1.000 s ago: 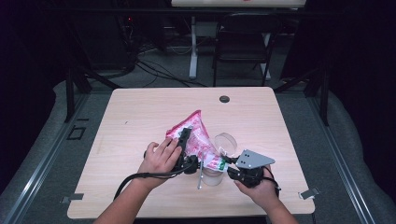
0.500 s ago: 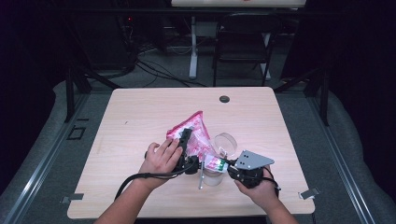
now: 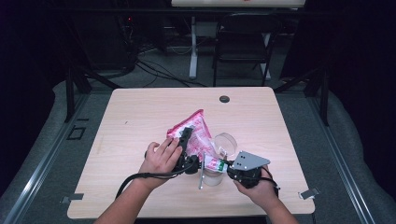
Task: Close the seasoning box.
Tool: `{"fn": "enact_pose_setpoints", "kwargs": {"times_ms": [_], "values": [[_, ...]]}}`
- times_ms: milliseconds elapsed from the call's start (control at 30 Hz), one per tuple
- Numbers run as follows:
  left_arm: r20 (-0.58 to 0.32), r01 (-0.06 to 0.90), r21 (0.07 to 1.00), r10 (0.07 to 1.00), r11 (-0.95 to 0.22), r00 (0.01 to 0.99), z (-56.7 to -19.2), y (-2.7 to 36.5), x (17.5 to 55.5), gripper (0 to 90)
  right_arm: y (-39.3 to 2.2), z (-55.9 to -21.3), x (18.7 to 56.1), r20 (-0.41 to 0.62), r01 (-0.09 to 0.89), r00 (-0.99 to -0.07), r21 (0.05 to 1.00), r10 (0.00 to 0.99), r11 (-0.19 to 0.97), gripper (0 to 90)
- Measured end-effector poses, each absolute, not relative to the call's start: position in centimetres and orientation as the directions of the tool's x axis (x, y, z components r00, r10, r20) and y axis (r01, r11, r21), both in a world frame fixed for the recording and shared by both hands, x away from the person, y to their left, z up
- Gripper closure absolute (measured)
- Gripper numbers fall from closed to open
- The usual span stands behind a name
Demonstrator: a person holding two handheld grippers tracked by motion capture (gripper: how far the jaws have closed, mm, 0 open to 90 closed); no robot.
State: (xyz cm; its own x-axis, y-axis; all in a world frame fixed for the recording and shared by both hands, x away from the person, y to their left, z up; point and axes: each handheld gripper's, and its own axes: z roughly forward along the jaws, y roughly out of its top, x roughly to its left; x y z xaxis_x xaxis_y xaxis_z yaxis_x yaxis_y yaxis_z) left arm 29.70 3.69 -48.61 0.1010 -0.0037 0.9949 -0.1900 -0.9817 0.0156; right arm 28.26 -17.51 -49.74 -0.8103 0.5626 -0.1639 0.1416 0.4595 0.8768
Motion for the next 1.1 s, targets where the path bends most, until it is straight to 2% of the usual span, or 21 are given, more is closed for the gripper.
{"fn": "enact_pose_setpoints", "kwargs": {"times_ms": [1100], "values": [[0.994, -0.197, 0.011, -0.011, -0.98, 0.112, -48.73, 3.65, 29.41, 71.5, -17.3, -50.7, 29.03, -0.142, 0.192, -0.806, 0.855, 0.575, 0.481, 90.0]]}}
